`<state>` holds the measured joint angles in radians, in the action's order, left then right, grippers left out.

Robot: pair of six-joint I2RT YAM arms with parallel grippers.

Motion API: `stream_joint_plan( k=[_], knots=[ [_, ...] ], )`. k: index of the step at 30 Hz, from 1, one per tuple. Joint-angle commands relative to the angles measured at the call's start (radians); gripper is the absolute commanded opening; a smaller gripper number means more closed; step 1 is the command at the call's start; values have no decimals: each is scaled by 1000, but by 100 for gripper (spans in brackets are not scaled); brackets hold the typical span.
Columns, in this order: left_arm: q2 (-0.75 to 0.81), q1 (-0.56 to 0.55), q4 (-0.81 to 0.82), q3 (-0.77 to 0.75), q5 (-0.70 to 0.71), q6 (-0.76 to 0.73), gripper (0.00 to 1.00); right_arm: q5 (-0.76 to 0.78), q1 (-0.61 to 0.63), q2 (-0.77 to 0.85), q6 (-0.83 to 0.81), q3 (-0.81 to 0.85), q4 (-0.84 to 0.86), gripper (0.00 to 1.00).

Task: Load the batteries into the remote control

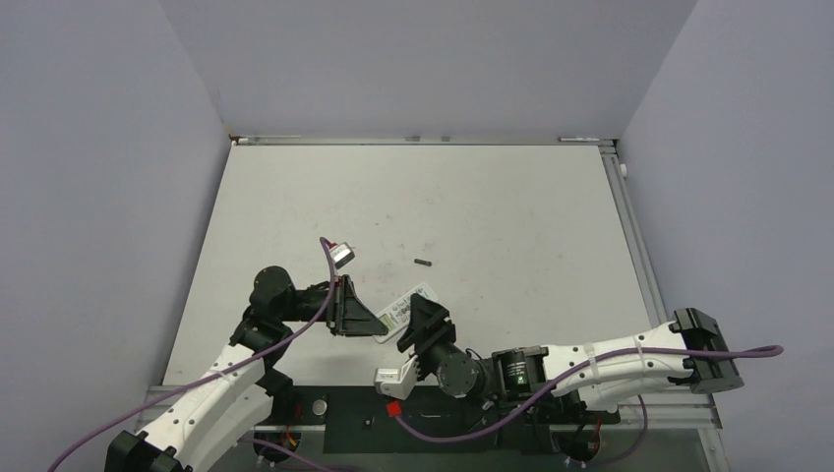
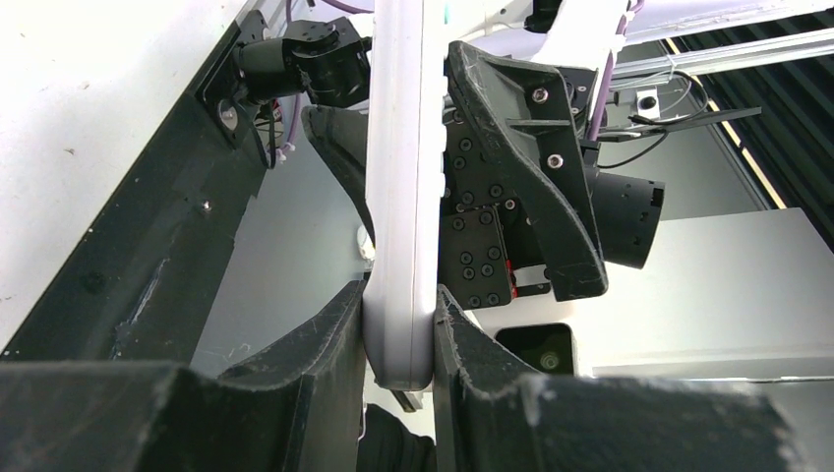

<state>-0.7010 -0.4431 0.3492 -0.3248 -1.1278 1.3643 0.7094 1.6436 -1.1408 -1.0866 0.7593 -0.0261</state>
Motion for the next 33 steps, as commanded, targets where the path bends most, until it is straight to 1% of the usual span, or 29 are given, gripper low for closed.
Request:
stream_joint_plan(
  k=[1, 5, 8, 9, 11, 13, 14, 18, 20, 22, 23, 27, 31, 33],
  knots=[
    [18, 4, 95, -6, -41, 17, 0, 50, 5, -10, -102, -24, 120, 50],
    [19, 3, 95, -4, -46, 16, 0, 51, 5, -11, -131, -44, 168, 45],
    [20, 3, 98, -2, -50, 19, 0, 49, 4, -9, -143, -54, 193, 37],
    [22, 3, 98, -2, -50, 19, 0, 48, 4, -10, -145, -55, 197, 34],
    [25, 3, 98, -1, -51, 20, 0, 49, 4, -11, -147, -54, 202, 23],
    [28, 3, 98, 0, -52, 21, 0, 51, 2, -15, -150, -51, 203, 10],
    [30, 3, 98, 2, -52, 21, 0, 52, 1, -17, -152, -51, 206, 9],
    [34, 3, 98, 4, -52, 25, 0, 50, 1, -20, -162, -51, 217, 9],
    [35, 3, 97, 4, -51, 27, 10, 48, 1, -19, -162, -50, 221, 8],
    [37, 2, 99, 4, -50, 27, 12, 48, 1, -19, -160, -50, 221, 8],
    [39, 3, 99, 3, -50, 27, 15, 47, 1, -19, -159, -51, 218, 8],
    [48, 4, 99, 0, -44, 21, 38, 48, -1, -9, -135, -52, 190, 9],
    [48, 7, 84, -10, -32, 2, 55, 47, -1, 13, -107, -49, 155, 8],
    [49, 12, 55, -19, -23, -21, 62, 48, -2, 27, -82, -45, 126, 8]
  ],
)
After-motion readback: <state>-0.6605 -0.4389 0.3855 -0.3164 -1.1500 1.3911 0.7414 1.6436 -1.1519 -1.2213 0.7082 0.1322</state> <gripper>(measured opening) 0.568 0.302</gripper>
